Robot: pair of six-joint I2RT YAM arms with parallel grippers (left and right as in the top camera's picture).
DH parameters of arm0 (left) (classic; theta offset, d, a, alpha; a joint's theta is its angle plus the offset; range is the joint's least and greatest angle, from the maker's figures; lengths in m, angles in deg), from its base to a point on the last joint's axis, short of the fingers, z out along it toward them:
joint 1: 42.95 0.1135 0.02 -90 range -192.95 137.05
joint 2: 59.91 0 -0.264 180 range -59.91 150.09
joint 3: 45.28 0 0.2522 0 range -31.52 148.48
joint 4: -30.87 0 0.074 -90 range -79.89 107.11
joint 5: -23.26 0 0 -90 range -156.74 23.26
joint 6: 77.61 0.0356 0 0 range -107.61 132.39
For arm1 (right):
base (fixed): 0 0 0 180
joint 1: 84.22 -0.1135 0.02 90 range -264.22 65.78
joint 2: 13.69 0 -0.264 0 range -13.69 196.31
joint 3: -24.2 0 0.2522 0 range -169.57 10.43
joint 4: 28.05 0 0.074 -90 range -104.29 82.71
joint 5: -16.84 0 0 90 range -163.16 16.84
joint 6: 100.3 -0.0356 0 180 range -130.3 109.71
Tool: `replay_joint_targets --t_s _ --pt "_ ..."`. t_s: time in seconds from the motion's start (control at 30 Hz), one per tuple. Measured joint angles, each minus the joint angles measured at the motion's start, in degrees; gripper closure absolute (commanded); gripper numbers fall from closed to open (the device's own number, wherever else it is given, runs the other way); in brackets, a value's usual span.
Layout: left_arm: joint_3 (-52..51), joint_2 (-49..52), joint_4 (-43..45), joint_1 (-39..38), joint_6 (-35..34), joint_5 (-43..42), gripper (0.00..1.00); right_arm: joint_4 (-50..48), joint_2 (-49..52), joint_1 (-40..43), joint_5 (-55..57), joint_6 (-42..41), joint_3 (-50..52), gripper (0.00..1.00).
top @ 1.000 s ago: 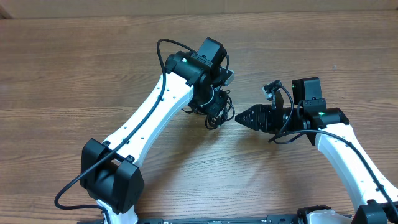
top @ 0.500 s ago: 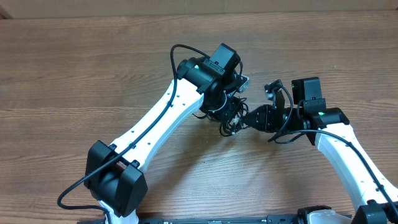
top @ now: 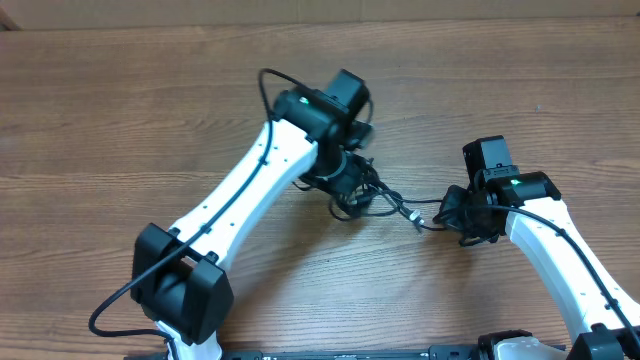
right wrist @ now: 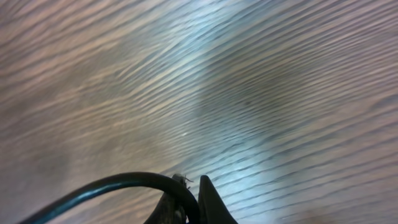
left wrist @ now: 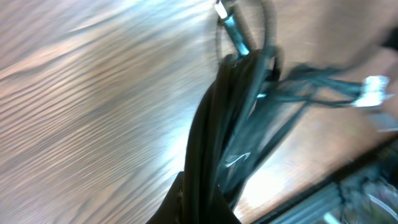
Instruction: Untangle cables
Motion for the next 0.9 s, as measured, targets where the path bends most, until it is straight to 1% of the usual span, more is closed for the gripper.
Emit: replay_joint_targets --t_s 0.13,0.3,0.43,0.57,0.6,0.63,0.67,0.7,0.73,0.8,0.9 --pt "0.0 -0.2 -1.6 5.6 -2.8 4.9 0.96 1.0 0.0 0.0 5.4 -2.8 0.0 0.96" --pt "0.0 -2.8 -1.8 14.5 -5.7 7.5 0.96 1.6 0.0 1.2 9.1 -4.7 0.0 0.96" --pt "0.0 -5.8 -1.5 19.3 -6.4 4.8 0.96 0.7 0.0 2.2 8.6 -5.1 0.0 0.96" --pt "0.0 -7.2 -0.9 20.1 -5.8 0.8 0.96 -1.9 0.0 2.9 6.1 -4.5 0.0 0.95" --pt "0.0 -7.3 -0.6 20.1 -5.0 -0.3 0.96 -4.0 0.0 3.2 3.8 -2.9 0.0 0.83" --pt "0.0 -7.3 -0.2 20.1 -4.4 -1.5 0.95 -6.8 0.0 3.6 0.3 -0.1 0.0 0.65" --pt "0.0 -7.3 -0.1 20.1 -4.0 -1.9 0.96 -8.3 0.0 3.7 -1.9 0.9 0.0 0.57" --pt "0.0 -7.3 0.2 19.8 -3.4 -2.5 0.96 -10.0 0.0 3.9 -6.3 4.0 0.0 0.46" --pt "0.0 -7.3 0.3 19.5 -3.0 -2.9 0.96 -11.6 0.0 3.9 -10.1 6.0 0.0 0.4" --pt "0.0 -7.3 0.4 18.8 -1.9 -3.6 0.96 -14.3 0.0 3.9 -19.0 10.3 0.0 0.33" --pt "0.0 -7.3 0.4 16.6 -0.2 -4.5 0.96 -17.6 0.0 3.8 -29.1 13.5 0.0 0.31"
